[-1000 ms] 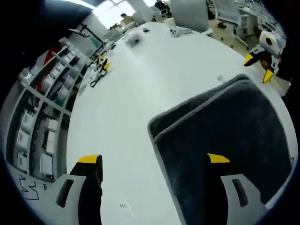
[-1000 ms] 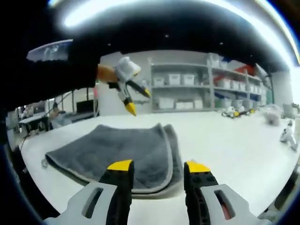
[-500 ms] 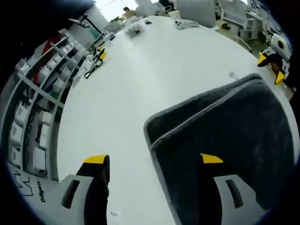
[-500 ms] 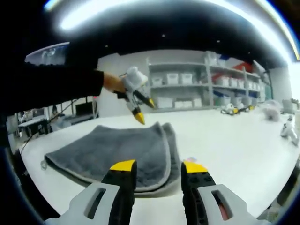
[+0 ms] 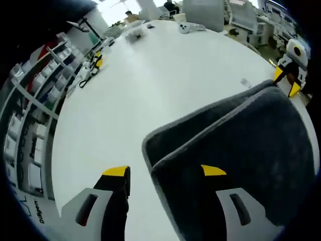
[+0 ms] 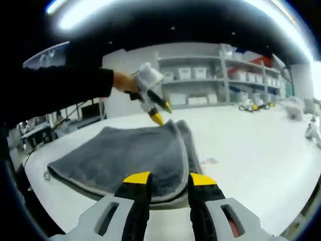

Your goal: Open the folded towel by lifting each exposed corner and separating the folded layers until the towel lies flat within the target outline without major curled edges

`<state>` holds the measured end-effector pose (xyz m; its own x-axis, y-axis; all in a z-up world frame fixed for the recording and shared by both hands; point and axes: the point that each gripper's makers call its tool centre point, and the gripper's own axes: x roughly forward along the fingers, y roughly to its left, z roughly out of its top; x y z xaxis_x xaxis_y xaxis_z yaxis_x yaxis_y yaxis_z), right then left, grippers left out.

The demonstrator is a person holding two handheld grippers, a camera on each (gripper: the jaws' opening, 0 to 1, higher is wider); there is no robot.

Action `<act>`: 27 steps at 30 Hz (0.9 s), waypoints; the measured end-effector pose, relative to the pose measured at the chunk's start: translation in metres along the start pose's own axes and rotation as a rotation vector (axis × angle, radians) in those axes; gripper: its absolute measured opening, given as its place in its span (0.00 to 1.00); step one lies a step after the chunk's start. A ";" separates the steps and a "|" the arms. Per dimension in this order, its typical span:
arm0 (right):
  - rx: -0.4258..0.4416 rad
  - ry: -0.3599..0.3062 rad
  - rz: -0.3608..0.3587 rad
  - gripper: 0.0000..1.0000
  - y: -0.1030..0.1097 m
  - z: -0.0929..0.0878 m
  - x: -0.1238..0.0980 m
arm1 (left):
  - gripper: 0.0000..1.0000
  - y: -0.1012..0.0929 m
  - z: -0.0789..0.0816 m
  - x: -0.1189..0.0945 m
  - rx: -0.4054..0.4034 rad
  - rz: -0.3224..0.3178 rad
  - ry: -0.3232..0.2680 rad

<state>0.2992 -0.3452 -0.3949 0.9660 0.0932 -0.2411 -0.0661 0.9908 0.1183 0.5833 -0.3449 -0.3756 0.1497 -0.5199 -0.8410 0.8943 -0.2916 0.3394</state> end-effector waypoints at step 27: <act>0.052 0.029 0.021 0.35 -0.002 -0.004 0.002 | 0.08 -0.027 0.010 0.015 0.228 -0.035 0.069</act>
<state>0.2999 -0.3465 -0.3991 0.9569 0.1176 -0.2657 -0.0726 0.9822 0.1734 0.5572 -0.3530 -0.3933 0.1555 -0.4522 -0.8783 0.7824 -0.4864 0.3889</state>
